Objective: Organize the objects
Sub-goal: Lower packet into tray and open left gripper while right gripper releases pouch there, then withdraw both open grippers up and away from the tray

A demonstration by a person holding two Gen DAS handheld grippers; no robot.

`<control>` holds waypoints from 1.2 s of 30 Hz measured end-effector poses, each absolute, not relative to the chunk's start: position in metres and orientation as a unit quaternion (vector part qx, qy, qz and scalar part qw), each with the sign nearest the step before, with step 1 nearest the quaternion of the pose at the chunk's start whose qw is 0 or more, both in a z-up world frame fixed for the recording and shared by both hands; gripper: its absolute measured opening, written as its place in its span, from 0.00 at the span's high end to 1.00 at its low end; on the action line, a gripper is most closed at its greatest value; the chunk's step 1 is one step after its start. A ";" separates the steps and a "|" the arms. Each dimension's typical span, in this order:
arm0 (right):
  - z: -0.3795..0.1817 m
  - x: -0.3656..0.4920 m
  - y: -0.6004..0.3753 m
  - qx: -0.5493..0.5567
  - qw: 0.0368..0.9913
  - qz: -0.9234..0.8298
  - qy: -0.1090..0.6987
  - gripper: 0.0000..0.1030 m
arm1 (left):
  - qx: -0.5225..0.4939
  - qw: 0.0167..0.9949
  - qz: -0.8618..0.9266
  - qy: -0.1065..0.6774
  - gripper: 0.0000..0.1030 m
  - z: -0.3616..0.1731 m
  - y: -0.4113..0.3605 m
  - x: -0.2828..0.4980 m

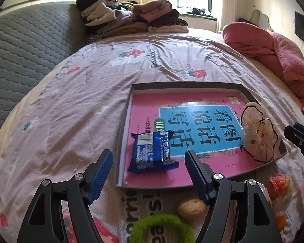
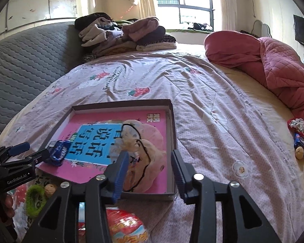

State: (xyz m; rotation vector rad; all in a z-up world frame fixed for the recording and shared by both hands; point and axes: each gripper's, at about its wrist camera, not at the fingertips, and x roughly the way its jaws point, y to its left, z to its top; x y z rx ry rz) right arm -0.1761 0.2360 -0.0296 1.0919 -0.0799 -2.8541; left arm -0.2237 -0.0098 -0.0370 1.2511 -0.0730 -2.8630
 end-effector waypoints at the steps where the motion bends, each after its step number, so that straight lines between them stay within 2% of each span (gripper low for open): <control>1: -0.027 -0.172 0.234 0.355 0.045 -0.934 -0.023 0.56 | 0.398 0.010 -0.917 -0.022 0.27 -0.035 -0.010 -0.220; 16: 0.014 -0.131 0.214 0.322 0.066 -0.944 -0.003 0.54 | 0.344 0.028 -0.939 0.009 0.25 0.009 -0.013 -0.162; 36: 0.053 -0.082 0.200 0.284 0.081 -0.955 0.001 0.51 | 0.304 0.021 -0.953 0.009 0.21 0.044 -0.004 -0.103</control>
